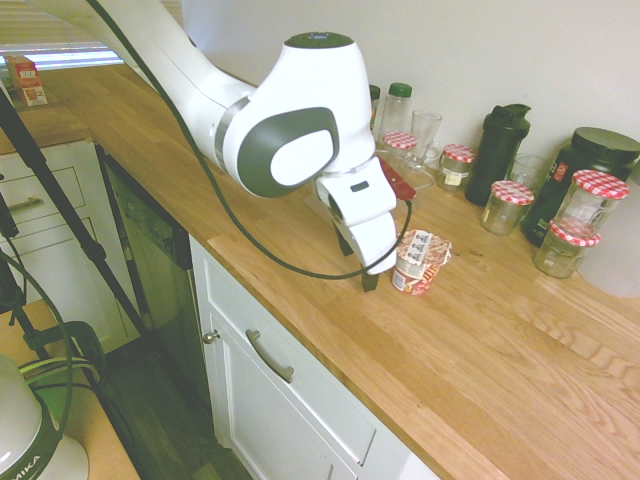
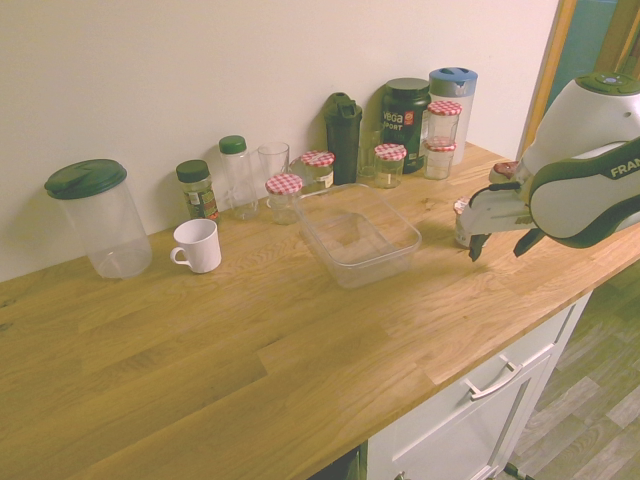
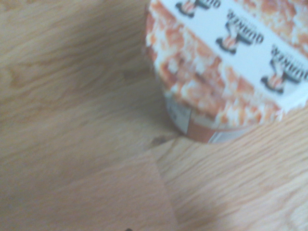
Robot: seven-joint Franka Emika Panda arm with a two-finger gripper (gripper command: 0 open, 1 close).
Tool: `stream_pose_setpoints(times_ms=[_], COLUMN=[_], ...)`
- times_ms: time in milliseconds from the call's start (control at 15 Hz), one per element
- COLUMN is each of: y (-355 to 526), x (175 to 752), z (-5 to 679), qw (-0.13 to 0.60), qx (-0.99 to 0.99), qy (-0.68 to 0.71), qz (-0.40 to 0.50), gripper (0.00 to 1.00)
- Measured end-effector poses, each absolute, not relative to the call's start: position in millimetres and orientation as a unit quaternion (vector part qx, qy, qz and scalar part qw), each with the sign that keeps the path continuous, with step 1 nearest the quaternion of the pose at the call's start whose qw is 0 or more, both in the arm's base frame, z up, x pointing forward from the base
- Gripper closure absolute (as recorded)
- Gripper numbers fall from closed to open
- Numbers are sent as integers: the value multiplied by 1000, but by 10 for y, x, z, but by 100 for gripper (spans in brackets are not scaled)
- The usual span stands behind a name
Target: Put the cereal into the container
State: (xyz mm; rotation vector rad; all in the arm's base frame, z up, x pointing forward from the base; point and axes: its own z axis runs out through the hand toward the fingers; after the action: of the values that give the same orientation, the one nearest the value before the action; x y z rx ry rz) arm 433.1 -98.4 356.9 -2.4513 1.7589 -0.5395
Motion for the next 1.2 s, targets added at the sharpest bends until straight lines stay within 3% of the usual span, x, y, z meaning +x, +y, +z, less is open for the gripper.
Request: stream_pose_setpoints(times_ms=[1200], y=[-1433], x=[5125], z=[3572], qw=[38], qx=[-772], qy=[591], qz=[-231], gripper=[0])
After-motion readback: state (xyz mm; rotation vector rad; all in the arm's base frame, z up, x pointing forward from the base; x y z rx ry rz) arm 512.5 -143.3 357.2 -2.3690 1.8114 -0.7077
